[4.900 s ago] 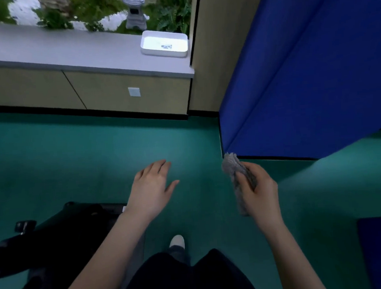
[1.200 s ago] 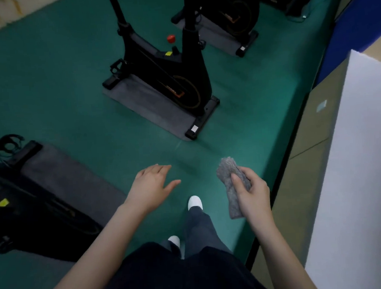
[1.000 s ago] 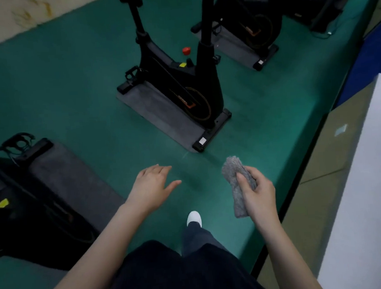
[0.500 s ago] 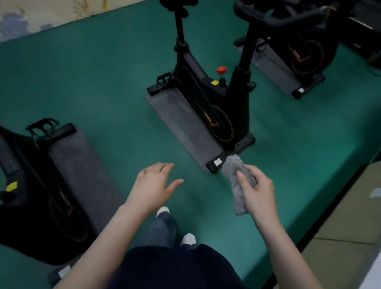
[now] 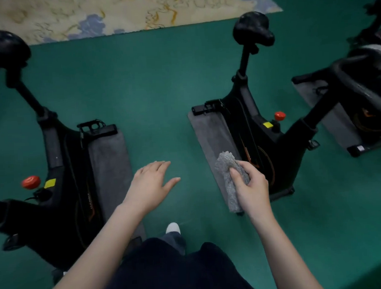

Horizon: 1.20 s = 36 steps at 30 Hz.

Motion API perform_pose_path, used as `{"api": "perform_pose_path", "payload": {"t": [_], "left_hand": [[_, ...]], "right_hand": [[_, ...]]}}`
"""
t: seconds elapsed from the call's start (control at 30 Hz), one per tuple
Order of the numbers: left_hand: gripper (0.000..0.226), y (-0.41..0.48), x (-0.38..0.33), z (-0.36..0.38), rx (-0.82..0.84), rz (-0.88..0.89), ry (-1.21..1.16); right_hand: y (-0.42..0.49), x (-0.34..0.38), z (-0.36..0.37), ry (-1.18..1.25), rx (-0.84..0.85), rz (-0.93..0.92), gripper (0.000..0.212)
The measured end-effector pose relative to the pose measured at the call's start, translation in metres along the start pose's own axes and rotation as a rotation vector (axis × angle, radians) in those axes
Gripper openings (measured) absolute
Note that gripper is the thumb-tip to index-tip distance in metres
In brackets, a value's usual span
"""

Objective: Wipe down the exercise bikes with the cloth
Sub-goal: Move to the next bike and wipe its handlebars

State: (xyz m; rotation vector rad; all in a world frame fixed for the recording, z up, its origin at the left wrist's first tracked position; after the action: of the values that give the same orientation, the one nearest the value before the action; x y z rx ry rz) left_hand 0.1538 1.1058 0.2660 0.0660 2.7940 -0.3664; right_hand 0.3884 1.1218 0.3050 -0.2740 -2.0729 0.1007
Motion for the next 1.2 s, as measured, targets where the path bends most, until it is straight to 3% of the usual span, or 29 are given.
{"api": "perform_pose_path", "payload": {"t": [0.4, 0.83, 1.2], "left_hand": [[0.064, 0.063, 0.069, -0.035, -0.064, -0.255, -0.065], [0.065, 0.157, 0.096, -0.076, -0.195, -0.556, -0.141], [0.066, 0.120, 0.158, -0.083, -0.247, -0.919, -0.239]], "right_hand": [[0.120, 0.069, 0.073, -0.061, 0.216, -0.147, 0.020], [0.271, 0.155, 0.153, -0.140, 0.512, -0.392, 0.016], [0.281, 0.219, 0.267, -0.195, 0.848, -0.556, 0.017]]}}
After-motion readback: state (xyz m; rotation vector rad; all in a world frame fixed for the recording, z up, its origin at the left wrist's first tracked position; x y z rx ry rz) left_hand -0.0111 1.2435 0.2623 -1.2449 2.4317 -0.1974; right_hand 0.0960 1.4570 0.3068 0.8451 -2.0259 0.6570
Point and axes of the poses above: each hand's wrist, its own y-axis towards the middle knuckle, its own z-axis out of the palm, x = y × z, the point moved 5 cm from there along y, towards the middle knuckle, and after that the axes turned 4 degrees about z, right-handed, at the moved point
